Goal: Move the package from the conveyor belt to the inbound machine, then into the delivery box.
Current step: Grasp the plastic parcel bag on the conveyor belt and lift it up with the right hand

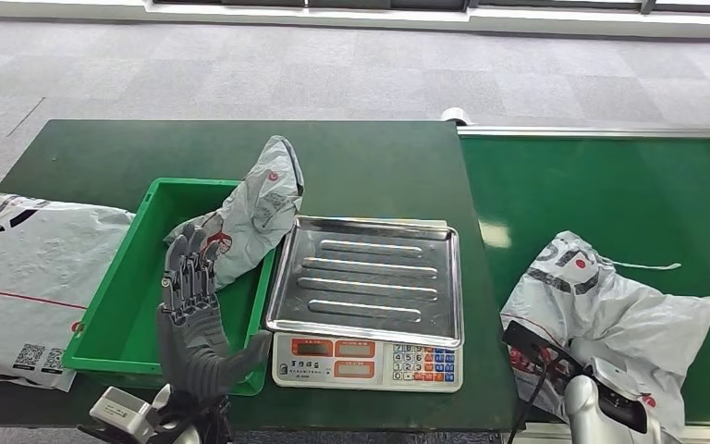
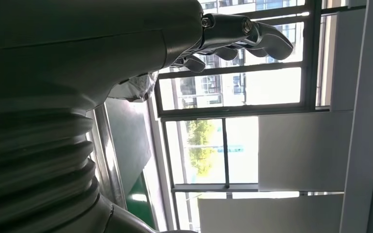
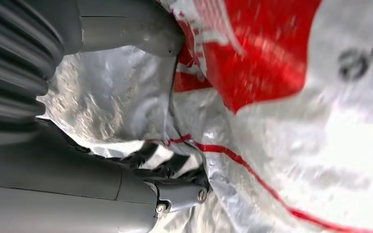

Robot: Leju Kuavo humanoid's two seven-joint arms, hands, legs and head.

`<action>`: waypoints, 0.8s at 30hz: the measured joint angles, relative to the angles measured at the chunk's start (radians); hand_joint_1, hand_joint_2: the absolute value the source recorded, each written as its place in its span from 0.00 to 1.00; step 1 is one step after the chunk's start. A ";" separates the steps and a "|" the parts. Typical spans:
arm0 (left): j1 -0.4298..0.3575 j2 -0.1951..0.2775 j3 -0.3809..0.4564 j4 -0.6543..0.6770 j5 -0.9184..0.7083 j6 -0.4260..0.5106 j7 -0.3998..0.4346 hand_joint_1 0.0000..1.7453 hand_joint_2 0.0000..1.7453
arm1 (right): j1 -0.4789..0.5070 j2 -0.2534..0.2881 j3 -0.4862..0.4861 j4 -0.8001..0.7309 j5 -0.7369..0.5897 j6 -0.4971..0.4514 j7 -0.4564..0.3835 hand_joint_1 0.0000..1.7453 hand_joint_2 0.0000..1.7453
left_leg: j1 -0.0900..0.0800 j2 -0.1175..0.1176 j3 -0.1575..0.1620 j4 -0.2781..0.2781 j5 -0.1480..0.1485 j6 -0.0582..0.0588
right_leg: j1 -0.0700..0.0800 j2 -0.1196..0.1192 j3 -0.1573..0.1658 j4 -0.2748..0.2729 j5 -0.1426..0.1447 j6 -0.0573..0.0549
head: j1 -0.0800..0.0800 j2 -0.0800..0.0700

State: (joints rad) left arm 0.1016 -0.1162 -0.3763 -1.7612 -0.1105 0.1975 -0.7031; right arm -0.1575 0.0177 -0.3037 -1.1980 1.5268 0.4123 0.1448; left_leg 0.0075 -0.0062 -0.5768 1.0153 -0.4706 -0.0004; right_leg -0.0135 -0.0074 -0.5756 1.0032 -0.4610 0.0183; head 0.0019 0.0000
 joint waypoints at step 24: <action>0.010 0.053 -0.018 -0.023 0.030 0.088 0.000 0.00 1.00 | 0.009 0.001 0.028 -0.066 -0.026 0.054 0.004 1.00 1.00 | 0.000 0.000 -0.001 0.000 -0.001 -0.001 | 0.000 0.000 -0.001 0.000 0.000 0.000 | 0.000 0.000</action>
State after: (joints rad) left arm 0.1114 -0.0628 -0.3946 -1.7837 -0.0808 0.2852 -0.7032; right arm -0.1489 0.0187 -0.2758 -1.2644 1.5003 0.4659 0.1485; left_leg 0.0075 -0.0065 -0.5777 1.0152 -0.4713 -0.0013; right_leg -0.0135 -0.0075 -0.5766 1.0034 -0.4615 0.0178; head 0.0019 0.0000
